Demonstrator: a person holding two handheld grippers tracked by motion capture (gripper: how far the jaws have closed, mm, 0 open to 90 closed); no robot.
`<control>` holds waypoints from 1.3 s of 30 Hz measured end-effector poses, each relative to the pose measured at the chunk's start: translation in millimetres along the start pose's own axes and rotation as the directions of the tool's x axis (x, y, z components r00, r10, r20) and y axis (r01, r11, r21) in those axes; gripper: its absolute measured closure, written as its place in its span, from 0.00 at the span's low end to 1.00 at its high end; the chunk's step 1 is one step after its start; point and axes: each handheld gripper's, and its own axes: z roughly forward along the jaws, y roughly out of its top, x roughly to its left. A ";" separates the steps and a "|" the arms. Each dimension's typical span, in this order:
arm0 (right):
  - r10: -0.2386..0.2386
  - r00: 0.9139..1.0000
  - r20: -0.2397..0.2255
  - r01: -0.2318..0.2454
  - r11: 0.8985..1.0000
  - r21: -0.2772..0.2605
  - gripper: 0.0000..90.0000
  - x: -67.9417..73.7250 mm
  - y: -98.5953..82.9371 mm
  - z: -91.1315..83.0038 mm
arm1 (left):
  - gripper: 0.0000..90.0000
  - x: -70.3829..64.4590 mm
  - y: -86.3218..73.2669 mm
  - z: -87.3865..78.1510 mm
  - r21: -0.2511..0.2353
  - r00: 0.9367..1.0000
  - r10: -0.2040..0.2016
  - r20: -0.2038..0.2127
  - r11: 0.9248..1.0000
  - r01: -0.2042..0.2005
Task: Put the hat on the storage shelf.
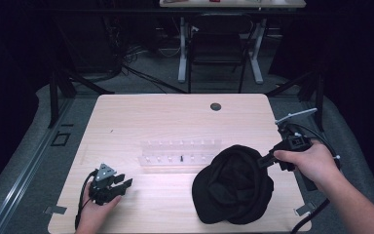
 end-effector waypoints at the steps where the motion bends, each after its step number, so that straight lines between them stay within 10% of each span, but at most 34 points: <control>1: -0.009 1.000 -0.003 0.009 1.000 0.008 0.98 1.9 0.4 -2.0 | 0.68 -0.5 -0.2 0.8 -0.007 1.000 -0.002 -0.004 1.000 0.002; 14: -0.026 0.995 -0.096 0.023 0.999 -0.038 0.99 24.1 -0.7 -25.1 | 0.68 -0.1 0.1 1.6 0.003 1.000 -0.001 0.005 1.000 0.001; 39: -0.046 0.969 -0.243 -0.004 0.980 -0.201 0.99 23.5 5.3 -71.6 | 0.60 -2.6 3.8 5.6 -0.010 0.999 0.014 0.041 1.000 -0.014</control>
